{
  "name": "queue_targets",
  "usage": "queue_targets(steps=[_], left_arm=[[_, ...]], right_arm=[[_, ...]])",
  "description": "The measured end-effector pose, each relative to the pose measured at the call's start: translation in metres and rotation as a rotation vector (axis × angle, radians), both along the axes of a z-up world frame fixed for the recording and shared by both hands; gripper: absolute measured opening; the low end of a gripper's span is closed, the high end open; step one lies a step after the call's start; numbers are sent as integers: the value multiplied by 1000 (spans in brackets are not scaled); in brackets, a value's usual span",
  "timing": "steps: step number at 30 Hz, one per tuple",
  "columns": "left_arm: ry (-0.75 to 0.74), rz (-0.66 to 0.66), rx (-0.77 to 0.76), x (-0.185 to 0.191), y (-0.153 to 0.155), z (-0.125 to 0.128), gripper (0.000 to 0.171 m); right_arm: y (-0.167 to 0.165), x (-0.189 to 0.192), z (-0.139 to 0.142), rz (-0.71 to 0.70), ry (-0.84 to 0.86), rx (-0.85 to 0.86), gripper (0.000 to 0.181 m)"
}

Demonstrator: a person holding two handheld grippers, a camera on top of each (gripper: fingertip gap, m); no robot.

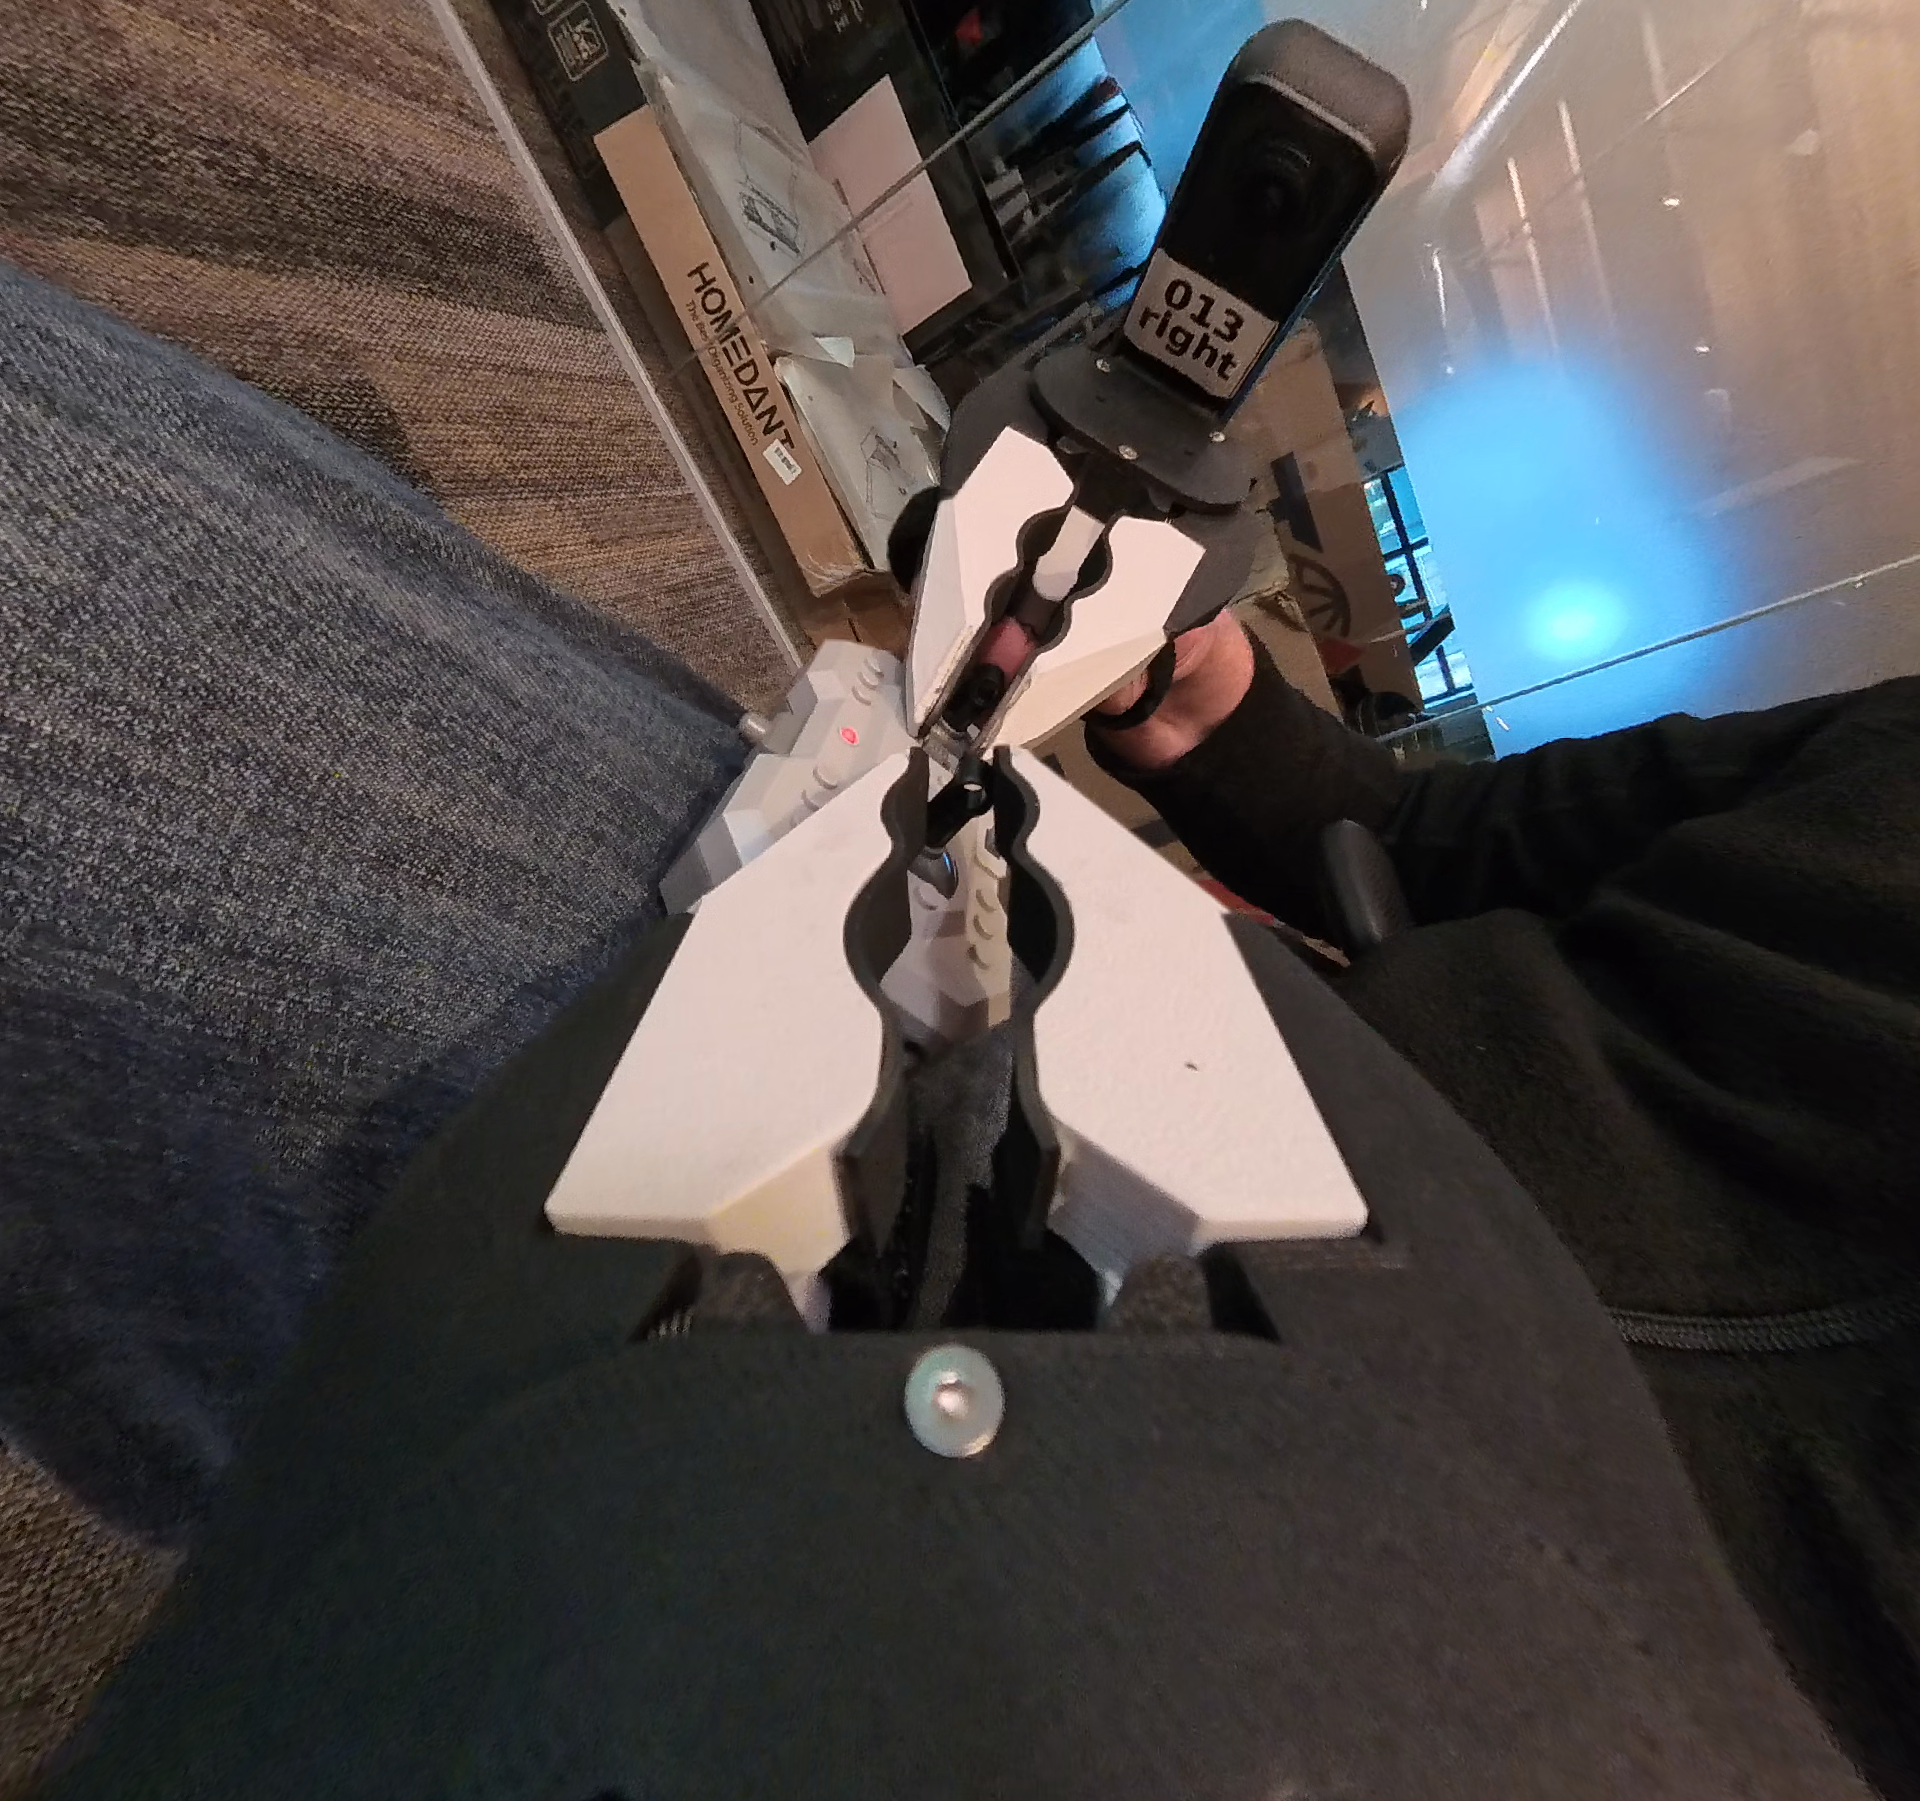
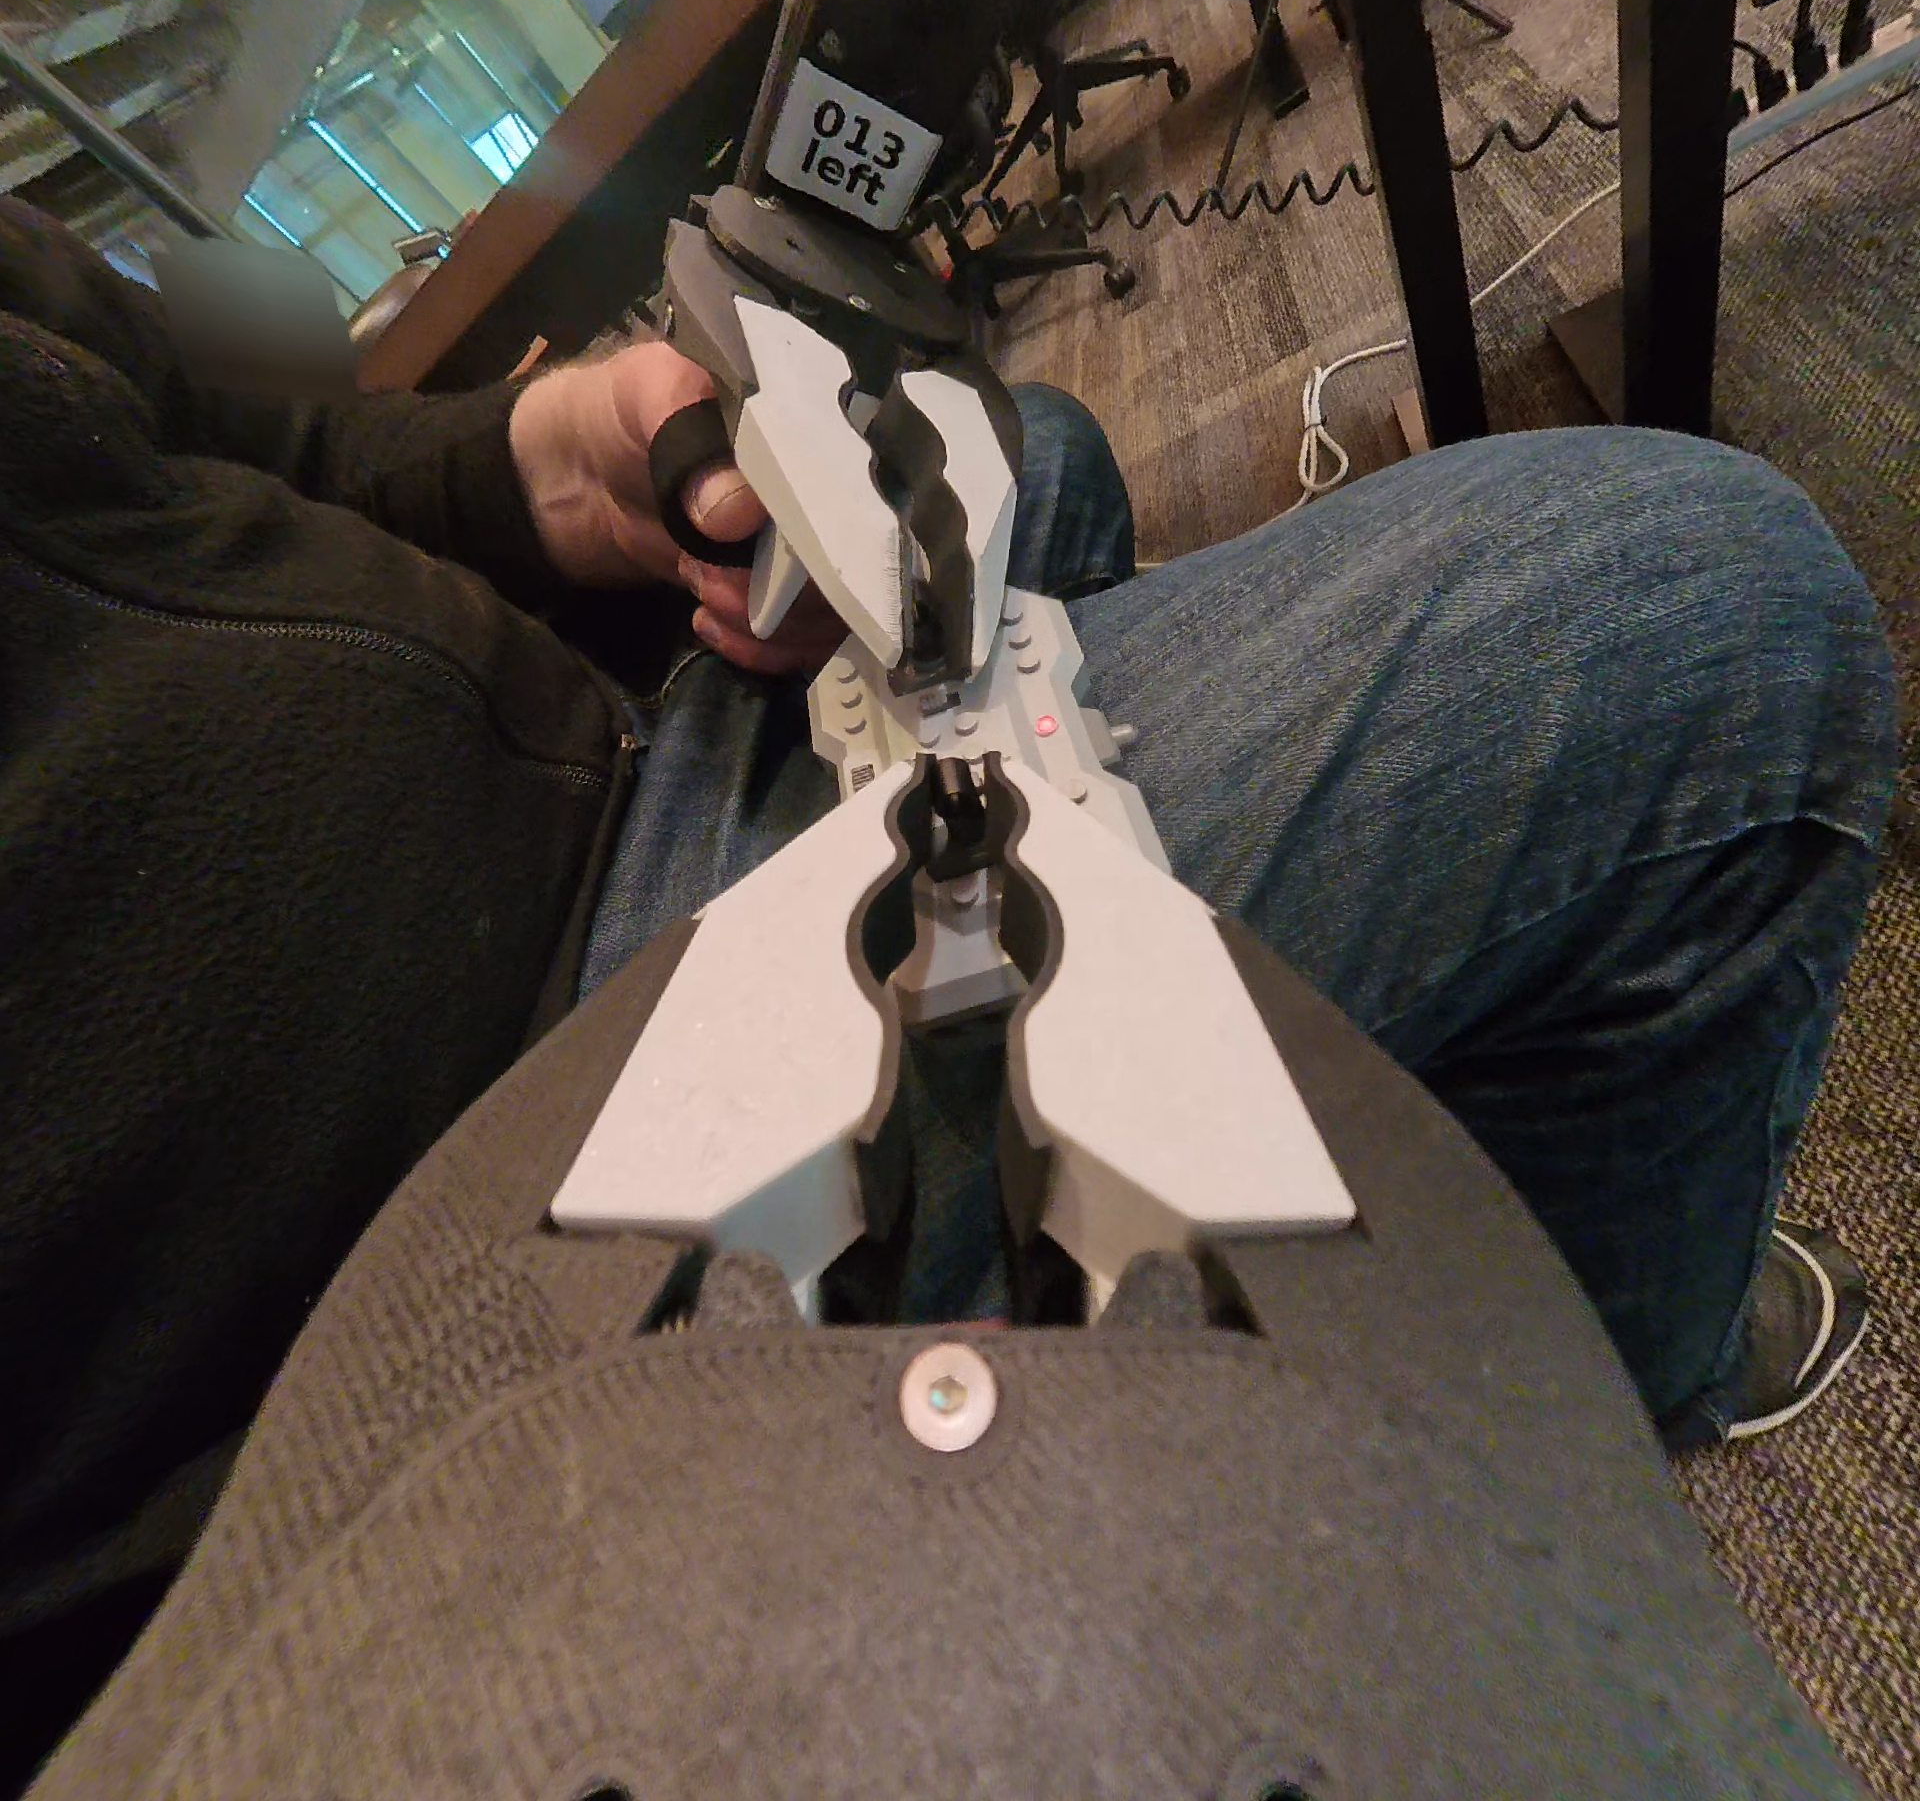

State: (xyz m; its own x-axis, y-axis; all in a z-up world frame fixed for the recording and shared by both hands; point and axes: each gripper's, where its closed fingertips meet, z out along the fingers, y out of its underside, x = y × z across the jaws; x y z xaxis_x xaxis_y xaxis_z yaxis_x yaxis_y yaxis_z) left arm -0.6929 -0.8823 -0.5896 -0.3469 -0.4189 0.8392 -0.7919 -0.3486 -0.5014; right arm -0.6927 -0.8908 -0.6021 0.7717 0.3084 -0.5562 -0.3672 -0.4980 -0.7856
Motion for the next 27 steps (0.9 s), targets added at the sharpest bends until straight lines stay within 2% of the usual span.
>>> queue_targets(steps=[7, 11, 16, 23, 27], left_arm=[[-33, 9, 10, -1, -2, 1, 10], [2, -8, -24, -1, -2, 0, 10], [83, -8, -84, 2, 0, -2, 9], [100, -16, -79, 2, -1, -2, 9], [45, -10, -52, 1, -2, 0, 10]], right_arm=[[-2, -1, 0, 4, -30, 10, 7], [-2, 0, -1, 8, -6, -16, 7], [1, 3, -3, -8, 102, -63, 7], [1, 3, -3, -11, 74, -54, 7], [-1, 2, -1, -17, 30, -14, 7]])
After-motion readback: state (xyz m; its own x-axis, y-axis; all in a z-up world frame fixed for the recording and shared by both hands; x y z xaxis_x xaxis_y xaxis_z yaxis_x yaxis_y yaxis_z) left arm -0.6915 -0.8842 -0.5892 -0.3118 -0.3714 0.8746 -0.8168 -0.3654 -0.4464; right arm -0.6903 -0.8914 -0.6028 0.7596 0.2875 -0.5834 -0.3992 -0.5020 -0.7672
